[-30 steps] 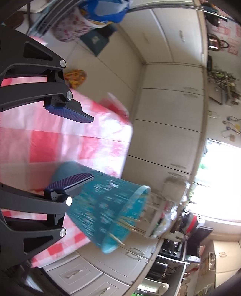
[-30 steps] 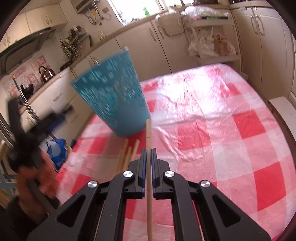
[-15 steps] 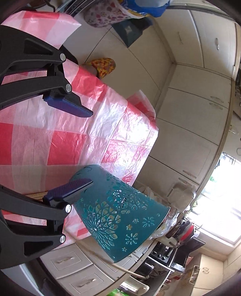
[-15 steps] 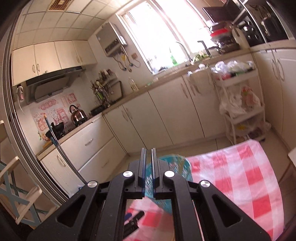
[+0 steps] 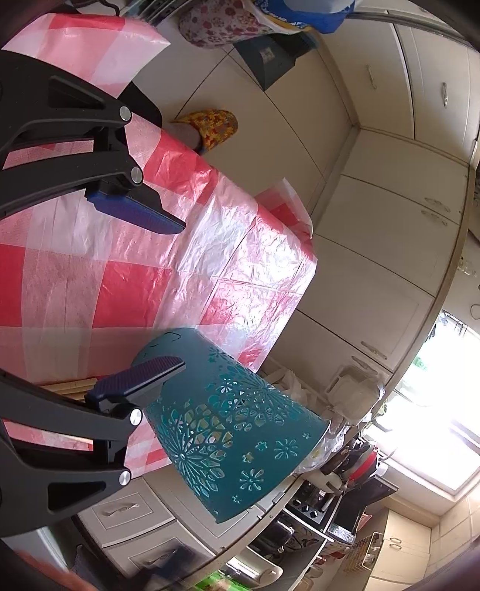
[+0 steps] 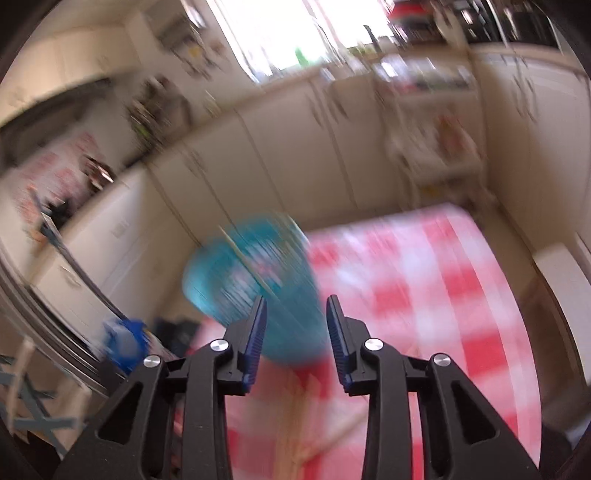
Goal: Organize utensils
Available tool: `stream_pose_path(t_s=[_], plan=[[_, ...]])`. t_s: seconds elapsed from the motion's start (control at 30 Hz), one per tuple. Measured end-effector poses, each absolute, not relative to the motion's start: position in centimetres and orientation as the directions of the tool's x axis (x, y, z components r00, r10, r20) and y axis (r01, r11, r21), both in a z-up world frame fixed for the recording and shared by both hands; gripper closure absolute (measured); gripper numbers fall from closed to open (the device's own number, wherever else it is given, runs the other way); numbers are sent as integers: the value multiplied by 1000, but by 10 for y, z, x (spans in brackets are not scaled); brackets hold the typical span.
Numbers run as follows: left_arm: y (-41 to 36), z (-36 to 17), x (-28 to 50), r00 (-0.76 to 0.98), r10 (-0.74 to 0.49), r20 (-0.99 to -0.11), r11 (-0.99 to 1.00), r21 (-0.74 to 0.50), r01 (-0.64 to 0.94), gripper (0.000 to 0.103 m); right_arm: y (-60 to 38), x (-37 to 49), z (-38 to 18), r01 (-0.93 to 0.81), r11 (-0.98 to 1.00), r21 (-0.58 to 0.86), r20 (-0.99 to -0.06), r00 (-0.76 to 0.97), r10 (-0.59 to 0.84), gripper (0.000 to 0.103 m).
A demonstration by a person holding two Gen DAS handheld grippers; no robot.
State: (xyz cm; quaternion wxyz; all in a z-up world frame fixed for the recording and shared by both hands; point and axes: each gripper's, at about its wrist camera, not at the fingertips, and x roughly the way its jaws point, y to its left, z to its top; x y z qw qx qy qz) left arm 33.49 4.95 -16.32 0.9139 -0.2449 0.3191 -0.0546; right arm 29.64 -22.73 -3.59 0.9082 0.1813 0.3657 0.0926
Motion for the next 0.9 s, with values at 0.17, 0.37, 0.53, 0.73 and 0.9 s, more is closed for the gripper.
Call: stream_pose_path(t_s=[0.17,0.37,0.53,0.73,0.9], plan=[[52,-164,335,793,-269,-547,864,-500,-52,36,-239,303,-120,152,951,268,-816,560,141,69],[55,-164,334,800,-274,-534,853,-519,-54,35,-241,306,-136,196,974,109,-846,534,-13,69],[56,-165,334,800,-277,-532,850,-525,-54,35,-258,308,-145,221,968,119,-852,523,-15,64],[55,-166,335,800,-275,-533,847,-528,-60,34,-239,328,-151,106,992,62,-843,538,-5,70],[56,-166,335,800,-277,-533,846,-530,-61,34,-223,336,-149,-60,996,67,-837,540,89,97]])
